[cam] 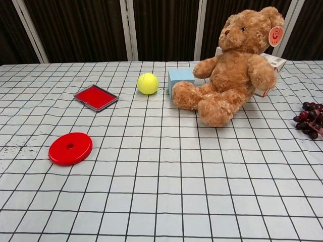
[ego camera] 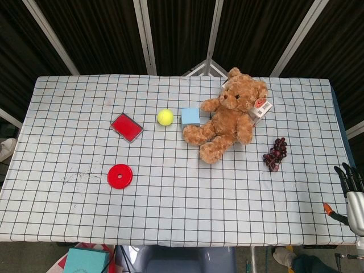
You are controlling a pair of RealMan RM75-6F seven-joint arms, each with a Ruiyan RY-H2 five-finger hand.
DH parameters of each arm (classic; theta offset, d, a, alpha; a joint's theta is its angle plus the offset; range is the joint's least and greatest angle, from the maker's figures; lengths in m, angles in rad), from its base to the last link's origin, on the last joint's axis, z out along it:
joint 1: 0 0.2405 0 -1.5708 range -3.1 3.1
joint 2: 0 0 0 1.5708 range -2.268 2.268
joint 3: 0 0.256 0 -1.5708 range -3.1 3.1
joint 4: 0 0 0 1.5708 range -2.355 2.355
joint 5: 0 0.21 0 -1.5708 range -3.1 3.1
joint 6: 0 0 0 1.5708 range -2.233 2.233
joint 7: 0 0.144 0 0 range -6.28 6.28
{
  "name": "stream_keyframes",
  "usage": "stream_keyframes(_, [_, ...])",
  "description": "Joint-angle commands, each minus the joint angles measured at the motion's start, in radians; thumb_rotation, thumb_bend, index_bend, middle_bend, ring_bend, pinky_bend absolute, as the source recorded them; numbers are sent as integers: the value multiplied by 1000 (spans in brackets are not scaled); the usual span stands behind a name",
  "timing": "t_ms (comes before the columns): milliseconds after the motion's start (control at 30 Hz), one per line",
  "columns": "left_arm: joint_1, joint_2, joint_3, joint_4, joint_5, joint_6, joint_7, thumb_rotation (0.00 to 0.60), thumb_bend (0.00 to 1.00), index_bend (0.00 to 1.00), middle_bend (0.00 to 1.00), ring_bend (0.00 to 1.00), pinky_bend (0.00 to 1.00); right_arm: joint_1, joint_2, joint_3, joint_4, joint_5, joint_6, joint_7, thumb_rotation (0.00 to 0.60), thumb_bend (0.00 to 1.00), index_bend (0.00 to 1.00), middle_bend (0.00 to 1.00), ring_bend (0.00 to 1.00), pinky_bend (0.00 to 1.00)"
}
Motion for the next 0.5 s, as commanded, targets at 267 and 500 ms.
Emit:
stream_keyframes(267, [4, 1, 3, -5, 9, 8, 4, 600, 187, 254, 12, 12, 139, -3, 5, -5, 0, 1, -5, 11, 600, 220, 105, 19, 15, 0])
stream_keyframes(500, [2, 2, 1, 1, 2, 1, -5, 600, 187, 255, 12, 12, 139, -4, -2, 1, -10, 10, -1, 8, 600, 220, 106, 19, 14, 0])
